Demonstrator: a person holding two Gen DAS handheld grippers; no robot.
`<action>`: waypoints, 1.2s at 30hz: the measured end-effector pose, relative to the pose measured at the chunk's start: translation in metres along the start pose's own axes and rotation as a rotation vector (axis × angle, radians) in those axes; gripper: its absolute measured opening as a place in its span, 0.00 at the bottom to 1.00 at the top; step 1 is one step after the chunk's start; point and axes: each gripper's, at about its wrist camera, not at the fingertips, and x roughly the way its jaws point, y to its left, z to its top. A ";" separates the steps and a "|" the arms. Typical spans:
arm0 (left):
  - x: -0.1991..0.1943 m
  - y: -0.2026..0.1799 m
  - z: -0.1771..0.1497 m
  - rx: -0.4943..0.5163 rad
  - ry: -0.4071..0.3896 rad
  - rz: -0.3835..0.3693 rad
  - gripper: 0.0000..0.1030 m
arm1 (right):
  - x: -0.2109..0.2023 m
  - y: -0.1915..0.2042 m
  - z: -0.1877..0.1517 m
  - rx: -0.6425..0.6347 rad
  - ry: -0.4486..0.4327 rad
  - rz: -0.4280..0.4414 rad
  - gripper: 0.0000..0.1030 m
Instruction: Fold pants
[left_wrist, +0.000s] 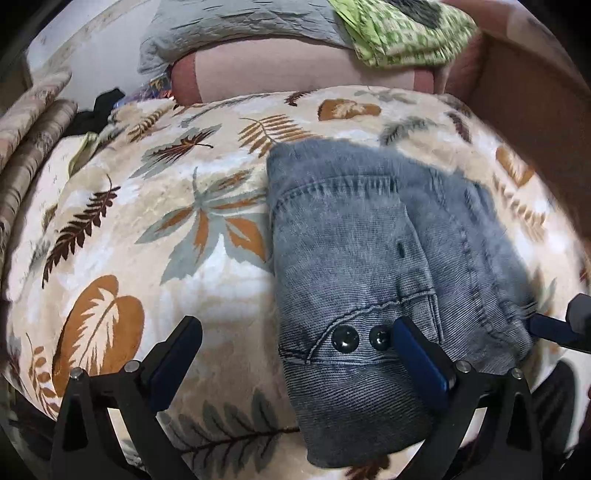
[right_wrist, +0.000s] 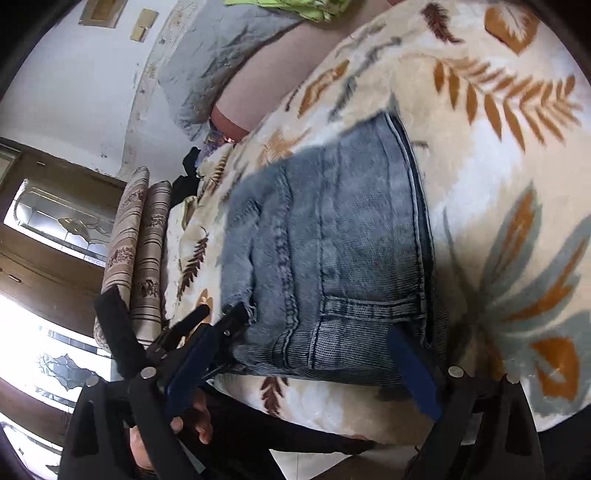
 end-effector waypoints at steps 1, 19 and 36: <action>-0.012 0.011 0.005 -0.048 -0.044 -0.046 1.00 | -0.005 0.001 0.003 -0.008 -0.009 -0.003 0.92; 0.067 0.026 0.038 -0.249 0.199 -0.333 0.97 | 0.032 -0.054 0.068 0.176 0.113 -0.001 0.94; 0.064 -0.002 0.040 -0.112 0.154 -0.263 0.61 | 0.059 -0.031 0.063 0.102 0.154 -0.109 0.68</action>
